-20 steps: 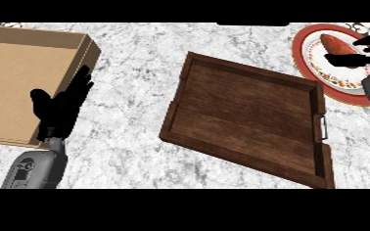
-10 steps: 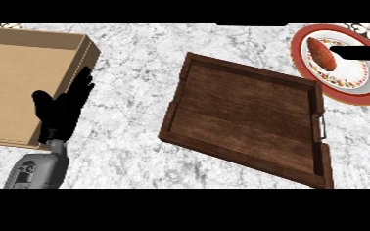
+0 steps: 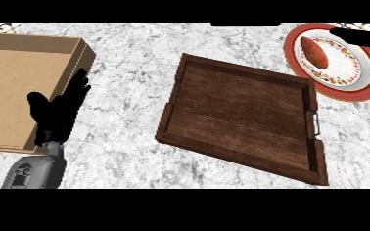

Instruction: Pick the sweet potato from the tray and place it in the plate

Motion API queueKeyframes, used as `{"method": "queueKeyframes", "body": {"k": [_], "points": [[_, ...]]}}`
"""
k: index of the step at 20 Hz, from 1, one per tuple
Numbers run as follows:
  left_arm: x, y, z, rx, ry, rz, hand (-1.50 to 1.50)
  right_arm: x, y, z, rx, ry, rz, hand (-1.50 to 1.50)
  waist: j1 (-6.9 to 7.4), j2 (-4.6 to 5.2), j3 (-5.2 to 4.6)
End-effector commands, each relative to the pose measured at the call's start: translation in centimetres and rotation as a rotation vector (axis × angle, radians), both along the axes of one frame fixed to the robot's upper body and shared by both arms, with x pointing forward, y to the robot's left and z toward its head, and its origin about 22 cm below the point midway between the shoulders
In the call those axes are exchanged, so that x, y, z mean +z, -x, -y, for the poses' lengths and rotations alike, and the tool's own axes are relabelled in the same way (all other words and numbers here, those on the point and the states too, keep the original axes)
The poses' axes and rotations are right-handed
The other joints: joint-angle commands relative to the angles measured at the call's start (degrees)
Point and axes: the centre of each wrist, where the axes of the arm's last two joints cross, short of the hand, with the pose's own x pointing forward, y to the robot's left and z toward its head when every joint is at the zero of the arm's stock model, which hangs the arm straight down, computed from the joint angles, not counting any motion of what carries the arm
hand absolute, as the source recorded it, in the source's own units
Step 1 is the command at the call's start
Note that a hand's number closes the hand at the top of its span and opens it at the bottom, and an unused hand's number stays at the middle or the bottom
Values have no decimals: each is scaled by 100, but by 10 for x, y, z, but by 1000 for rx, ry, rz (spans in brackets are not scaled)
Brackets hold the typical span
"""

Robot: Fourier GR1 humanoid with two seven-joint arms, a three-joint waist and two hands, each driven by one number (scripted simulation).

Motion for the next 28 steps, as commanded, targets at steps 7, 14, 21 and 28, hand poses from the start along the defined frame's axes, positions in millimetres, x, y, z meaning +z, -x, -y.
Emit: {"method": "queueKeyframes", "body": {"k": [7, 14, 21, 28], "points": [[2, 6, -9, 1, -8, 6, 0, -15, 35, 40, 60, -109, 66, -150, 62, 29, 2], [4, 15, -8, -2, -4, 11, 0, -32, 54, 57, 50, -98, 54, -150, 69, 24, 1], [-18, 11, 9, -15, 13, 7, 0, -50, 90, 86, 26, -79, 14, -150, 51, 27, 1], [17, -1, -4, -21, 4, 9, 0, -48, 103, 109, -22, -57, -52, -150, 87, 35, 4]]}}
